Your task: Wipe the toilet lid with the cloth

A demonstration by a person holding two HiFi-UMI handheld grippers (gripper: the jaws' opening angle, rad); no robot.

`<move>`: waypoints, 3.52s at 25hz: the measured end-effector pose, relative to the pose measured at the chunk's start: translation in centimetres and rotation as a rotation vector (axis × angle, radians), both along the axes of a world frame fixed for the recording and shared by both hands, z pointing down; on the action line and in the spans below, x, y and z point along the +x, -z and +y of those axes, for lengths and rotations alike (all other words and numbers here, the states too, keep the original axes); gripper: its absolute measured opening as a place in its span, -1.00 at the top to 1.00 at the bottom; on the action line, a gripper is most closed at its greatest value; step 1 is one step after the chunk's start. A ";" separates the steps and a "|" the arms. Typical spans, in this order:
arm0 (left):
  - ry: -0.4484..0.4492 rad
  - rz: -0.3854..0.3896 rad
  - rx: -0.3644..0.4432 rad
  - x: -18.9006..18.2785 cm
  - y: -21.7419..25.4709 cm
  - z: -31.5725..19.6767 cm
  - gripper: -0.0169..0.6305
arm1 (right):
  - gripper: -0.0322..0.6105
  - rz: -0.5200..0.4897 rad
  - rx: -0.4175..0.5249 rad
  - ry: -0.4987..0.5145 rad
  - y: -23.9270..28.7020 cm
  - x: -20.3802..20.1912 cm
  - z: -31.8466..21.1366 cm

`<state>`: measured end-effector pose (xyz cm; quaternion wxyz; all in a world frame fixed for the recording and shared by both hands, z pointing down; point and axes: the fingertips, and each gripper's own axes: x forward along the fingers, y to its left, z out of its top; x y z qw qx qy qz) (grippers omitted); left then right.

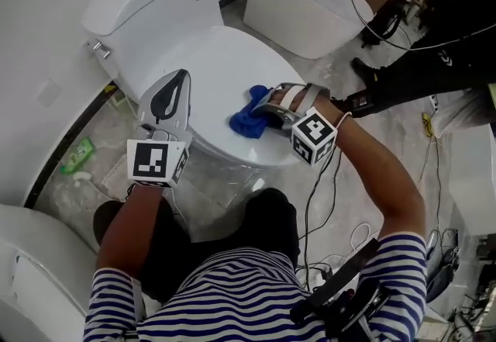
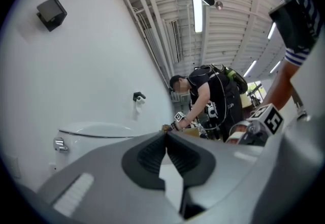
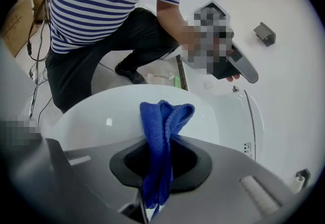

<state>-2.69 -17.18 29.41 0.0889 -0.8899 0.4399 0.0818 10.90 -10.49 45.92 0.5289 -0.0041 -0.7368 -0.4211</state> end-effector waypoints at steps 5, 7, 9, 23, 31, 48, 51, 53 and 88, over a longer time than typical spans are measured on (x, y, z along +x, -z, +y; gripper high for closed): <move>-0.016 -0.014 -0.001 1.3 -0.4 0.5 0.94 | 0.69 0.015 0.010 -0.047 -0.6 3.8 4.0; -0.022 -0.021 0.000 1.7 -0.5 0.6 0.93 | 0.69 0.023 0.012 -0.067 -0.9 5.2 5.3; -0.022 -0.028 -0.002 1.9 -0.7 0.6 0.93 | 0.69 0.027 0.009 -0.084 -1.1 6.4 6.5; -0.050 -0.048 -0.005 4.9 -1.5 1.0 0.94 | 0.69 0.057 -0.011 -0.171 -2.1 12.7 12.2; -0.048 -0.052 0.002 5.3 -1.1 1.6 0.94 | 0.69 0.066 -0.002 -0.155 -1.5 12.9 12.0; 0.100 -0.022 -0.026 -4.5 -1.1 -1.2 0.94 | 0.68 -0.005 0.080 0.096 4.6 -6.0 -3.7; 0.112 -0.021 -0.015 -6.0 -0.7 -1.5 0.94 | 0.68 -0.017 0.075 0.109 4.6 -9.7 -6.3; 0.122 -0.021 -0.009 -6.9 -0.7 -1.8 0.93 | 0.68 -0.011 0.076 0.117 4.4 -11.8 -8.0; 0.145 -0.006 -0.044 -8.4 -1.7 -2.6 0.94 | 0.68 0.028 0.020 0.076 0.6 -15.7 -9.5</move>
